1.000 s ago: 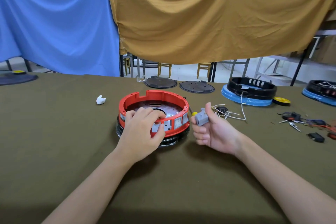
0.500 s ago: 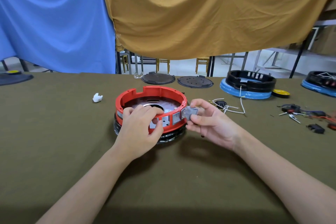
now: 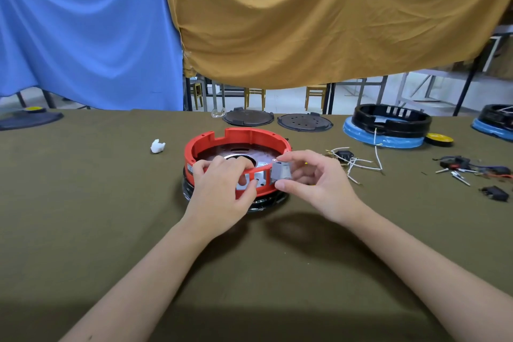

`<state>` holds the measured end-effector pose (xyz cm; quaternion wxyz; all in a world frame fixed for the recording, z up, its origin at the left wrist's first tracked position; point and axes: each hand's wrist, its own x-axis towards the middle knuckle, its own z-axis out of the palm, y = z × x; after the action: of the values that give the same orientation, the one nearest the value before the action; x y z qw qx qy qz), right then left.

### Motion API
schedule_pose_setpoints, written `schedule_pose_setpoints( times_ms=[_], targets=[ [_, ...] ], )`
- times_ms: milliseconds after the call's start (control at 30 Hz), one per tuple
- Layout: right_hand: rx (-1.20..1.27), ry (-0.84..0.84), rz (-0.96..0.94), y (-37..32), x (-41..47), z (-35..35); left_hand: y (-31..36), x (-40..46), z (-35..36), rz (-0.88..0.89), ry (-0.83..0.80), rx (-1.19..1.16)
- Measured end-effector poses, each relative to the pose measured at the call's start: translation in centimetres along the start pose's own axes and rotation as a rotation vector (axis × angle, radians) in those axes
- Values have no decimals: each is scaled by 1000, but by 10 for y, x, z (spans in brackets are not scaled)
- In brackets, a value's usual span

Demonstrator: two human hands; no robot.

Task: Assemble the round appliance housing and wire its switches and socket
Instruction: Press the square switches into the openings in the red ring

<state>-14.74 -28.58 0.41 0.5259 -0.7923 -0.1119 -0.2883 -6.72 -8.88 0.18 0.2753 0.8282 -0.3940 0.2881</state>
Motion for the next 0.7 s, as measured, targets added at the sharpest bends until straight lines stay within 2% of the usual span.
schedule_pose_setpoints(
  times_ms=[167,367,500,700],
  targets=[
    [-84,-56,-52,1,-2,5,-1,1,-3,36,-35,-38],
    [-77,-43,-28,3,-2,5,-5,4,-6,-76,96,-64],
    [-113,-51,-46,3,-2,6,-8,3,-3,-28,31,-72],
    [-204,-16,-104,2,-1,8,-10,2,-1,-1,36,-90]
  ],
)
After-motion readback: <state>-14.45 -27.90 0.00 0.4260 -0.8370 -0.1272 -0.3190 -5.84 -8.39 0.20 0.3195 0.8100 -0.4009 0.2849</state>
